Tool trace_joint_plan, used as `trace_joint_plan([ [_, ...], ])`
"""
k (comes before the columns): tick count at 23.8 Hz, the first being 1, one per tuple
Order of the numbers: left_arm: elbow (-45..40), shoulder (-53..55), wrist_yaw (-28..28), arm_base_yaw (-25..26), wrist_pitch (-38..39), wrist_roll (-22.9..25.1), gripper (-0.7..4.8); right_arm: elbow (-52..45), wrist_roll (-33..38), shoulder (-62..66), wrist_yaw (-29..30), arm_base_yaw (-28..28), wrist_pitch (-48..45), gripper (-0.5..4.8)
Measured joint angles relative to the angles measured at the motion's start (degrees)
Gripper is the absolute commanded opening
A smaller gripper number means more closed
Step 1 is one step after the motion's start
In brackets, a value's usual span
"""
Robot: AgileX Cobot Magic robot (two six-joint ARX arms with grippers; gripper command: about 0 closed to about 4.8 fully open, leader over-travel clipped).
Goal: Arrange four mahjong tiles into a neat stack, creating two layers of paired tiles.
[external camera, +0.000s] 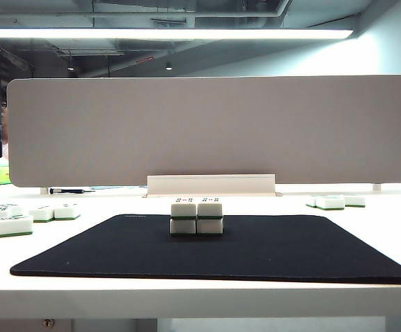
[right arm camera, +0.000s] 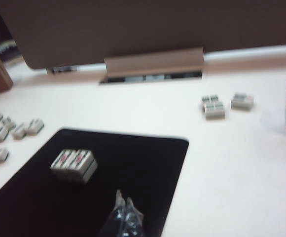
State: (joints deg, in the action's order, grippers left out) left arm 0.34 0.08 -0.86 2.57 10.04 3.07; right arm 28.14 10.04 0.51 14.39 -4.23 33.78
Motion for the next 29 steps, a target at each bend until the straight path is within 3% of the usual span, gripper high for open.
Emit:
trace_joint_plan([
  [4,0.0,0.0,0.0,0.0,0.0,0.0,-0.06,-11.0,0.6,-0.1,-3.1,0.0,-15.1,-0.01],
  [6,0.0,0.0,0.0,0.0,0.0,0.0,-0.06,-15.5,1.2,-0.1,-5.4,0.0,-17.9,-0.01],
  [15,0.0,0.0,0.0,0.0,0.0,0.0,-0.06,-24.5,1.7,-0.1,-22.6,0.0,-20.1,-0.01],
  [29,0.0,0.0,0.0,0.0,0.0,0.0,-0.06,-27.0,1.5,-0.1,-23.4,3.9,-22.0,-0.01],
])
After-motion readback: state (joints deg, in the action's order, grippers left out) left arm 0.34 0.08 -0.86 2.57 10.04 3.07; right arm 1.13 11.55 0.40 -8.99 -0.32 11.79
